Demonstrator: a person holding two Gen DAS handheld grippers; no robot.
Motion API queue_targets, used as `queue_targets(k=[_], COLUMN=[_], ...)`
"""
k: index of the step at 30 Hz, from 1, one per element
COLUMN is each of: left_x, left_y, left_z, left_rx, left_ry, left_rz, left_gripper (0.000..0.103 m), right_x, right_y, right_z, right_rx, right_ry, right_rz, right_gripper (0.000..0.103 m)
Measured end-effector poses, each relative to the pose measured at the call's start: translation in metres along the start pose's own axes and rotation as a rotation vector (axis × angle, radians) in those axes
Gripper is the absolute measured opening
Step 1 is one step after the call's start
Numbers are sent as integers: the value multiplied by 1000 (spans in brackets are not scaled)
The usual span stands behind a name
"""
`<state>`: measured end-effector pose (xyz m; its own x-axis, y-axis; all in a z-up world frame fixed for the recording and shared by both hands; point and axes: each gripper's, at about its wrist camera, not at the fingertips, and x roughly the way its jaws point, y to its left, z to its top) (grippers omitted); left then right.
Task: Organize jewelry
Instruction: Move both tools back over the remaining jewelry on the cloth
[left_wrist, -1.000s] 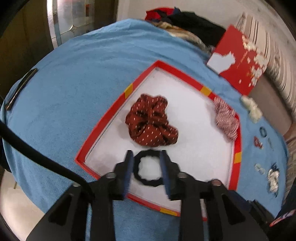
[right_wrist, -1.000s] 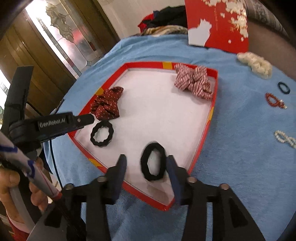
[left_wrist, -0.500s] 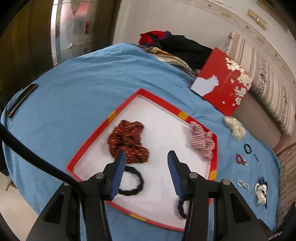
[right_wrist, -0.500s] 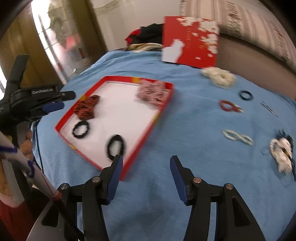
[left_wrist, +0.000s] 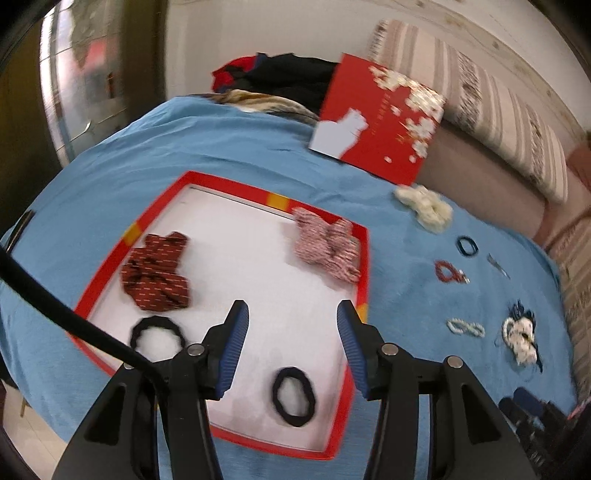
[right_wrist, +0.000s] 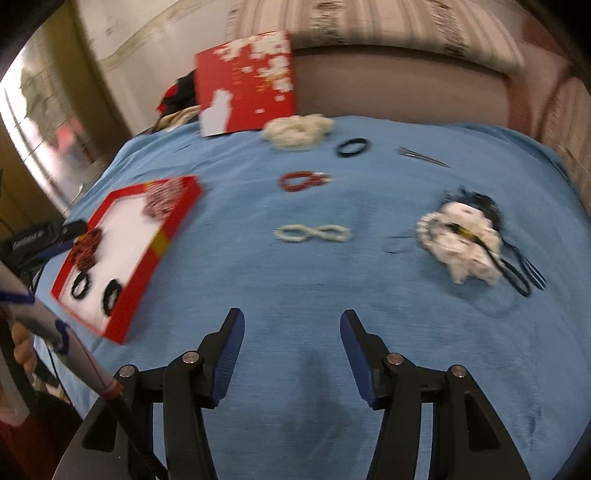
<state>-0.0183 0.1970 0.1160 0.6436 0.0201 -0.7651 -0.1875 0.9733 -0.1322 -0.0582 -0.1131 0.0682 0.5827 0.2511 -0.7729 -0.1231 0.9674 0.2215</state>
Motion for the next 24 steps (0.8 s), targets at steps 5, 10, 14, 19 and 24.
queue_targets(k=[5, 10, 14, 19, 24], left_x=[8, 17, 28, 49, 66], left_y=[-26, -51, -73, -110, -150], left_z=[-8, -15, -23, -28, -24], left_rx=[44, 82, 130, 231, 342], left_ry=[9, 16, 34, 72, 55], left_rz=[-24, -61, -97, -160, -200], left_gripper=[48, 48, 48, 48, 48], right_x=[-5, -15, -15, -1, 10], right_y=[-39, -77, -103, -137, -145], right_z=[8, 33, 55, 52, 52], right_rx=[58, 128, 161, 232, 232], right_ry=[-37, -117, -158, -129, -82], right_rz=[-36, -47, -69, -16, 17], right_gripper=[58, 58, 59, 60, 60])
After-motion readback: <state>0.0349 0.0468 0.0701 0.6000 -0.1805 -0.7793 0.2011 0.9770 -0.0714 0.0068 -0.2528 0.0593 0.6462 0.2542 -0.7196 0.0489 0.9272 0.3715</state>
